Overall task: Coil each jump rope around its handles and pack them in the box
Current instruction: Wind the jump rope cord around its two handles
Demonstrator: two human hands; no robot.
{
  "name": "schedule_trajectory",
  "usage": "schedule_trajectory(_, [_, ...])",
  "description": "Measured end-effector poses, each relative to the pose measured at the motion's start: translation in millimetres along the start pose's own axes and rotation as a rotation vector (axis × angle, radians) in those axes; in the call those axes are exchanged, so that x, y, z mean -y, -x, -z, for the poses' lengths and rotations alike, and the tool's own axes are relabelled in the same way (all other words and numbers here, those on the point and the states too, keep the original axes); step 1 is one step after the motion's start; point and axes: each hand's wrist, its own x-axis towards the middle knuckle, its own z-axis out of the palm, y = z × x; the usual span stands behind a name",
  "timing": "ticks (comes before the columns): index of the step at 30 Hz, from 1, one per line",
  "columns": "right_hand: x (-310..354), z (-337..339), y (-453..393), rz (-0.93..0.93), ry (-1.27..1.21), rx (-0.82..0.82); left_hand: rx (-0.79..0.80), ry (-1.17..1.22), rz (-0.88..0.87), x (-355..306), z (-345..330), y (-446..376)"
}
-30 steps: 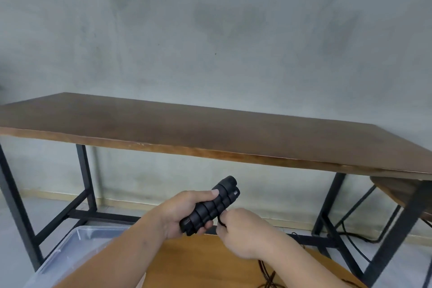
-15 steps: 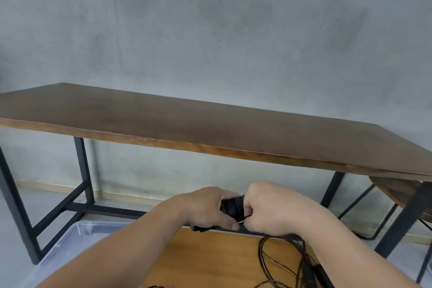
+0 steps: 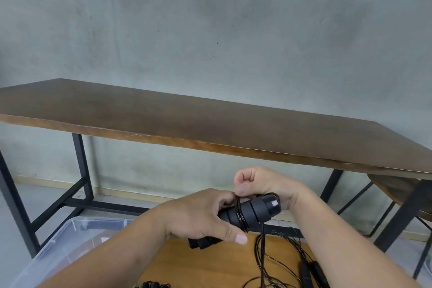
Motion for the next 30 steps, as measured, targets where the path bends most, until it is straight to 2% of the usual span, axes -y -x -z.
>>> schedule_trajectory(5, [-62.4, -11.4, -20.4, 0.003, -0.500, -0.110, -0.075, 0.175, 0.033, 12.7, -4.1, -1.7])
schedule_trajectory(8, [-83.5, -25.6, -29.6, 0.006, -0.757, -0.116, -0.156, 0.303, 0.094, 12.7, -3.4, -3.7])
schedule_trajectory(13, [-93.3, -46.0, -24.6, 0.029, -0.918, -0.281, -0.267, 0.084, 0.250, 11.3, -7.9, -7.0])
schedule_trajectory(20, [-85.5, -67.4, -8.4, -0.022, -0.661, -0.503, -0.378, -0.284, 0.290, 3.5, -18.8, -12.8])
schedule_trajectory(24, [-88.3, -85.5, -4.9, -0.105, -0.455, -0.487, -0.494, -0.482, 0.249, 12.9, -14.0, -19.2])
schedule_trajectory(28, [-85.8, -84.0, 0.7, -0.162, -0.202, -0.486, -0.372, -0.720, 0.299, 15.9, -9.4, -14.4])
schedule_trajectory(30, [-82.6, -80.0, 2.8, -0.181, -0.192, -0.465, -0.341, -0.849, 0.338, 17.0, -8.6, -12.4])
